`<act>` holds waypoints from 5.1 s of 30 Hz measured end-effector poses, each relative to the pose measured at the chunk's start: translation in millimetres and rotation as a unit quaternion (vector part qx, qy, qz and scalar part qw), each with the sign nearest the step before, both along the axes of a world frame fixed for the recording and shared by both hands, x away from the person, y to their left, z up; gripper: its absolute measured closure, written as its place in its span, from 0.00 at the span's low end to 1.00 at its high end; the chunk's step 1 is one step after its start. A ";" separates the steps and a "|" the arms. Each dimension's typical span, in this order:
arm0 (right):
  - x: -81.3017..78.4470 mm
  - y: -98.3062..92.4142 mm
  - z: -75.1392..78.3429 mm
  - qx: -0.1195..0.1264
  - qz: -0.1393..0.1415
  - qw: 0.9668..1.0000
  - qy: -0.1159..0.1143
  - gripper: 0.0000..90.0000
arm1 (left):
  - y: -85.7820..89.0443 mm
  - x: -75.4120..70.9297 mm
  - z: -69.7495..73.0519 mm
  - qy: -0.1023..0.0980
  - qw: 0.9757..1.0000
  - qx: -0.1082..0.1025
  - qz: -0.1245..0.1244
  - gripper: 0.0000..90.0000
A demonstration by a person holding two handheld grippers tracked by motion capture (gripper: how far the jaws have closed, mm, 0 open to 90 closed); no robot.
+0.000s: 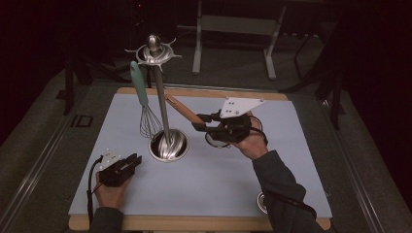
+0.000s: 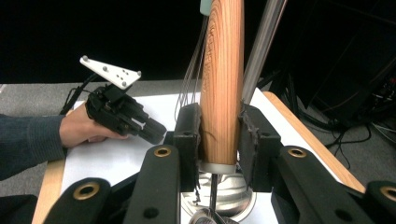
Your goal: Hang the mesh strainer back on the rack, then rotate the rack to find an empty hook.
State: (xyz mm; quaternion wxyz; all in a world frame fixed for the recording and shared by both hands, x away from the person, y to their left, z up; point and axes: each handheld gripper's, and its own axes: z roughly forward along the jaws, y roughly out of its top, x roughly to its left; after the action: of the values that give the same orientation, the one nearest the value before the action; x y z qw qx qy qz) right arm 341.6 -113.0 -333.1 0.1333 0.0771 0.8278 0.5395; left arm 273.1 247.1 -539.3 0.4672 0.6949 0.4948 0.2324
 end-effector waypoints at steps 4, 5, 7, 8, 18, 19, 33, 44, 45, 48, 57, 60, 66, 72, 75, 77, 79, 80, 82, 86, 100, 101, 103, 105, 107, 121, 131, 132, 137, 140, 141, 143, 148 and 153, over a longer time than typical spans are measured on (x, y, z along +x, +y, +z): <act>-0.2 -0.7 4.8 0.005 0.004 1.000 -0.004 0.78 | 0.0 -0.1 0.0 0.000 1.000 0.001 0.000 0.81; -0.4 -0.7 5.9 0.006 0.004 1.000 -0.006 0.78 | 0.0 0.0 0.0 0.000 1.000 0.000 0.000 0.81; -0.7 -0.6 8.2 0.006 0.007 1.000 -0.009 0.78 | 0.0 0.0 0.0 0.000 1.000 0.001 0.000 0.81; -0.8 -0.5 9.4 0.006 0.007 1.000 -0.011 0.78 | 0.0 -0.1 0.1 0.000 1.000 0.001 0.000 0.81; -2.9 -2.7 25.2 0.030 0.011 0.999 -0.023 0.78 | 0.0 -0.1 0.0 0.000 1.000 0.001 0.000 0.81; -3.2 -2.7 27.4 0.033 0.012 0.999 -0.024 0.78 | -0.1 -0.1 0.0 0.000 1.000 0.001 0.000 0.81; -2.2 8.9 50.4 0.054 0.016 0.998 -0.039 0.78 | 0.0 -0.2 0.1 0.000 1.000 0.001 0.000 0.81; 19.0 17.8 57.5 0.042 0.004 0.999 -0.029 0.78 | 0.3 -0.3 0.0 -0.001 1.000 -0.002 -0.001 0.81; 19.9 19.2 57.7 0.039 0.003 0.999 -0.030 0.78 | 0.3 -0.3 0.0 -0.001 1.000 -0.002 0.000 0.81; 20.9 24.0 58.0 0.036 0.001 0.999 -0.033 0.78 | 0.3 -0.4 0.0 -0.002 1.000 -0.003 0.000 0.81; 30.4 31.6 49.2 0.034 -0.034 0.999 -0.015 0.75 | 0.4 -0.6 0.0 -0.003 1.000 -0.003 0.000 0.81; 29.3 37.7 47.5 0.022 -0.037 0.999 -0.015 0.76 | 0.3 -0.6 -0.1 -0.003 1.000 -0.003 0.000 0.81; 26.8 47.5 48.3 0.000 -0.061 0.998 -0.033 0.74 | 0.1 -0.7 0.0 -0.003 1.000 -0.004 0.000 0.81; 25.6 50.4 51.1 0.005 -0.054 0.998 -0.031 0.71 | 0.2 -0.7 0.0 -0.003 1.000 -0.003 0.000 0.81; 23.7 52.2 50.7 0.003 -0.050 0.998 -0.030 0.71 | 0.1 -0.7 0.0 -0.004 1.000 -0.003 0.000 0.81; 22.5 53.3 50.3 0.002 -0.046 0.998 -0.031 0.72 | 0.1 -0.7 0.0 -0.004 1.000 -0.003 0.000 0.81; 21.5 54.0 50.5 0.001 -0.044 0.998 -0.033 0.74 | 0.0 -0.7 -0.1 -0.003 1.000 -0.003 0.000 0.81; 21.1 54.5 50.6 0.001 -0.044 0.999 -0.032 0.75 | 0.0 -0.7 -0.1 -0.004 1.000 -0.004 0.000 0.81; 20.9 54.9 50.9 0.000 -0.043 0.999 -0.032 0.75 | -0.1 -0.6 -0.1 -0.004 1.000 -0.004 0.000 0.81; 20.0 56.7 51.2 -0.003 -0.040 0.999 -0.033 0.76 | 0.1 -0.7 0.0 -0.004 1.000 -0.003 0.000 0.81; 13.4 58.3 60.1 0.013 -0.025 0.999 -0.038 0.76 | 0.1 -0.7 0.0 -0.004 1.000 -0.001 -0.001 0.80; 13.2 59.4 62.8 0.017 -0.026 0.999 -0.037 0.76 | 0.1 -0.6 0.0 -0.003 1.000 -0.001 -0.001 0.80; 13.3 60.0 63.8 0.019 -0.027 0.999 -0.039 0.76 | 0.2 -0.6 0.0 -0.003 1.000 -0.001 -0.001 0.80; 14.0 61.5 66.5 0.023 -0.029 0.999 -0.040 0.77 | 0.2 -0.6 0.0 -0.003 1.000 -0.002 -0.001 0.80; 15.2 62.7 69.0 0.028 -0.036 0.998 -0.040 0.78 | 0.3 -0.7 0.0 -0.003 1.000 -0.001 -0.001 0.80; 17.5 58.2 63.7 0.013 -0.041 0.998 -0.040 0.79 | -0.1 -0.3 0.0 -0.001 1.000 0.000 0.000 0.80; 18.6 52.3 55.9 -0.012 -0.047 0.998 -0.040 0.79 | -0.2 -0.6 0.1 -0.002 1.000 0.001 0.000 0.80; 18.1 51.1 55.7 -0.013 -0.047 0.998 -0.041 0.79 | -0.1 -0.5 0.1 -0.001 1.000 0.000 0.000 0.80; 18.0 43.7 50.4 -0.026 -0.049 0.998 -0.040 0.79 | -0.2 -1.1 0.2 -0.007 1.000 -0.001 0.002 0.81; 18.8 38.1 43.0 -0.035 -0.053 0.997 -0.037 0.79 | -0.1 -3.5 1.8 -0.017 1.000 -0.001 0.005 0.81; 18.6 35.6 40.4 -0.037 -0.055 0.997 -0.036 0.78 | 0.2 -4.1 2.5 -0.020 1.000 -0.003 0.007 0.82; 17.5 29.3 35.2 -0.040 -0.057 0.997 -0.033 0.78 | 0.6 -5.6 5.1 -0.023 1.000 -0.020 0.009 0.83; 15.7 9.8 26.1 -0.040 -0.068 0.997 -0.026 0.78 | -8.8 -11.1 22.0 -0.049 0.999 -0.019 0.003 0.89; 18.3 -6.3 16.6 -0.038 -0.081 0.996 -0.010 0.78 | -15.6 -19.5 43.7 -0.090 0.995 -0.035 -0.010 0.99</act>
State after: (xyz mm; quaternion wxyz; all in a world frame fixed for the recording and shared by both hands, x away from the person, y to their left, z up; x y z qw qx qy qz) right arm 359.9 -119.3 -316.6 0.1878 0.1338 0.8371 0.4961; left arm 253.6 231.4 -495.6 0.5361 0.6596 0.4513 0.2716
